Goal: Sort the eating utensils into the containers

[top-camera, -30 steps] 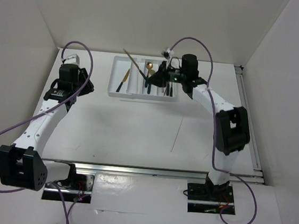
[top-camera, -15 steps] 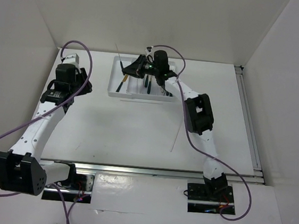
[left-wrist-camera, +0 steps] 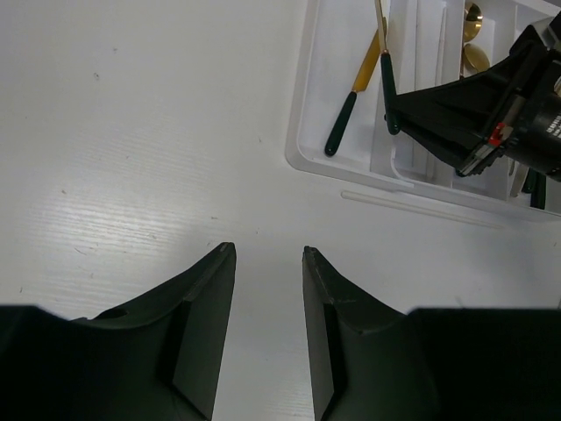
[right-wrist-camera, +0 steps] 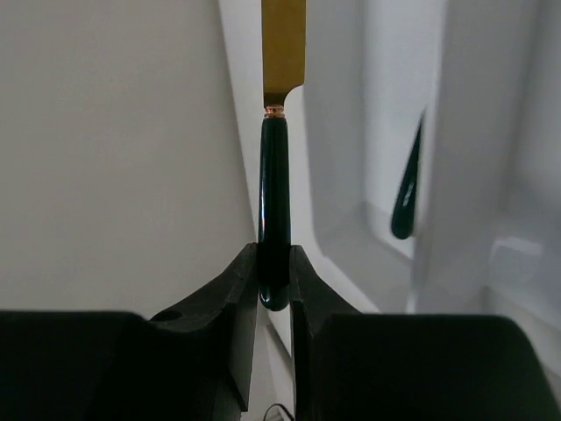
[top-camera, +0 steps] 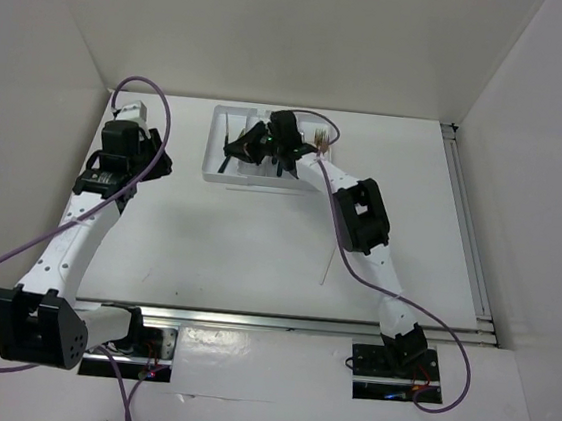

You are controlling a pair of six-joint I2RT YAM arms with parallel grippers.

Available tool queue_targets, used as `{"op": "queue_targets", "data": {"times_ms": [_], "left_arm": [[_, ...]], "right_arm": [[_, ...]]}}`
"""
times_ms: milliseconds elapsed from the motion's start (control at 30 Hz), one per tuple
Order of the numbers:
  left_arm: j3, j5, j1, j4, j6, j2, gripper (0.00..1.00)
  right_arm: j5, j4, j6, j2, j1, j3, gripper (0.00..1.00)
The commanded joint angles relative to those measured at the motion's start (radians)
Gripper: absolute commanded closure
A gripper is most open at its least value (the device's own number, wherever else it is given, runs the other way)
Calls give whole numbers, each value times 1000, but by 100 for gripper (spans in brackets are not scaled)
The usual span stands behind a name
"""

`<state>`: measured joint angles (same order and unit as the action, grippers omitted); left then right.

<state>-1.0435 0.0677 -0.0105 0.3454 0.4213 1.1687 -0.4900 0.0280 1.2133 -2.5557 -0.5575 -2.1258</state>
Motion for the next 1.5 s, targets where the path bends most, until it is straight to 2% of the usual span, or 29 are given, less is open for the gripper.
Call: {"op": "queue_targets", "data": {"times_ms": [0,133,167,300,467,600,667,700,767,800,867,900,1000,1067,1133,1367,1467], "left_arm": [[-1,-16,13,-11,-7,-35,50],[8,-16,14,-11,-7,-44,49],[8,-25,14,-11,-7,-44,47],[17,-34,14,-2,-7,-44,44],[37,-77,14,-2,-16,-63,43],[46,-174,-13,-11,-96,-63,43],[46,-267,-40,-22,-156,-63,45],[46,-311,-40,-22,-218,-63,45],[46,-474,-68,1,-303,-49,46],[46,-596,-83,21,-400,-34,46],[4,-679,-106,84,-493,32,46],[-15,-737,-127,114,-588,63,46],[-108,-691,-178,202,-648,219,43],[-206,-675,-201,254,-725,358,44],[-252,-655,-233,283,-794,431,44],[-441,-481,-356,265,-1041,670,44],[-455,-419,-382,190,-1113,729,41]], "right_arm": [[54,0,-47,-27,5,-13,100],[13,64,-125,-57,5,-28,100],[2,64,-136,-70,5,-37,88],[-18,101,-179,-70,5,-37,68],[-41,139,-257,-42,5,-37,64],[-93,193,-395,44,5,0,62],[-116,214,-477,98,5,53,65],[-127,223,-571,164,5,79,65],[-127,253,-661,244,5,193,65],[-127,253,-760,320,5,226,63],[-107,211,-865,430,24,318,63],[-107,196,-947,468,37,348,61],[-93,127,-1046,596,120,458,60],[-93,81,-1136,650,172,530,60],[-68,70,-1198,732,252,582,60],[-78,-14,-1267,888,439,719,60],[-78,-14,-1267,936,490,770,60]]}}
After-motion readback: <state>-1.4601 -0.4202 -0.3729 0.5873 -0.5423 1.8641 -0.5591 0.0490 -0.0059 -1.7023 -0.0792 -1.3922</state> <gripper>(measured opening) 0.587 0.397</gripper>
